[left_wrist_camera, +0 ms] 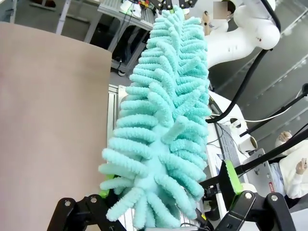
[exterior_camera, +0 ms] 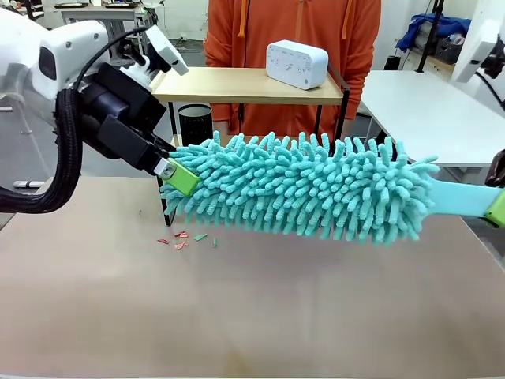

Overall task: Clean the shelf.
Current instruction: Hand the Duster back to the human.

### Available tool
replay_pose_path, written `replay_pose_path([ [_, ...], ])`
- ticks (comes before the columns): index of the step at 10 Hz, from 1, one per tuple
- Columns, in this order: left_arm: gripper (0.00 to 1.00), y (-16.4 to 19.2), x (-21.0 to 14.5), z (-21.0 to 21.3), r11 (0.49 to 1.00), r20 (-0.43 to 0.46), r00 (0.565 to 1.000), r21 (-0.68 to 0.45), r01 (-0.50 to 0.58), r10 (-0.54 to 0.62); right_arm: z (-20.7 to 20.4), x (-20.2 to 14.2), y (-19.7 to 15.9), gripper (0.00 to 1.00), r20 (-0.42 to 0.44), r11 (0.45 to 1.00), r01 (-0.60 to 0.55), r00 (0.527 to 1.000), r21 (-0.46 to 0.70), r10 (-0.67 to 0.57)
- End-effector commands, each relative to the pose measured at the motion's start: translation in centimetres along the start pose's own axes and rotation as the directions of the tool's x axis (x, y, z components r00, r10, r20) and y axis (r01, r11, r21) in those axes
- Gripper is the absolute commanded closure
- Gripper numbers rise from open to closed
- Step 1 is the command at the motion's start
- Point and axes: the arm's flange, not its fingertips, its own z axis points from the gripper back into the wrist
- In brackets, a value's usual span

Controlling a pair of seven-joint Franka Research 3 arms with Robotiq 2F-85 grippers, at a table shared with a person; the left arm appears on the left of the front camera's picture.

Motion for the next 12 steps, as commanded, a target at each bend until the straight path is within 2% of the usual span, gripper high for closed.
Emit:
replay_pose_path([
  [1,0.00,0.6,1.0,-0.8,0.999,0.019,1.000,-0.033,-0.004,0.005,-0.2,0.0,0.2,0.87,-0.015,1.000,-0.009,1.000,-0.012,0.009],
  [5,0.00,0.6,1.2,-1.7,0.996,0.015,1.000,-0.090,-0.011,0.013,-0.5,0.6,0.0,0.87,-0.019,0.999,-0.035,0.999,-0.003,0.035],
  [6,0.09,0.8,1.2,-2.1,0.995,0.015,1.000,-0.095,-0.003,0.005,-0.6,0.6,-0.1,0.87,-0.015,0.999,-0.034,0.999,0.000,0.034],
  [7,0.60,0.8,1.1,-2.2,0.995,0.007,1.000,-0.103,-0.019,0.020,-0.7,0.6,-0.1,0.87,-0.018,0.999,-0.035,0.999,0.007,0.035],
  [8,0.69,0.7,1.2,-2.3,0.993,0.010,1.000,-0.119,-0.011,0.013,-0.6,0.5,-0.1,0.87,-0.018,0.999,-0.040,0.999,0.010,0.040],
  [9,1.00,0.6,1.2,-2.5,0.992,0.002,1.000,-0.126,-0.015,0.015,-0.5,0.4,-0.1,0.87,-0.012,0.999,-0.037,0.999,0.009,0.037],
  [12,0.98,0.2,1.3,-3.2,0.989,-0.005,1.000,-0.151,-0.005,0.004,-0.7,0.7,-0.5,0.87,-0.016,1.000,-0.028,0.999,0.010,0.028],
])
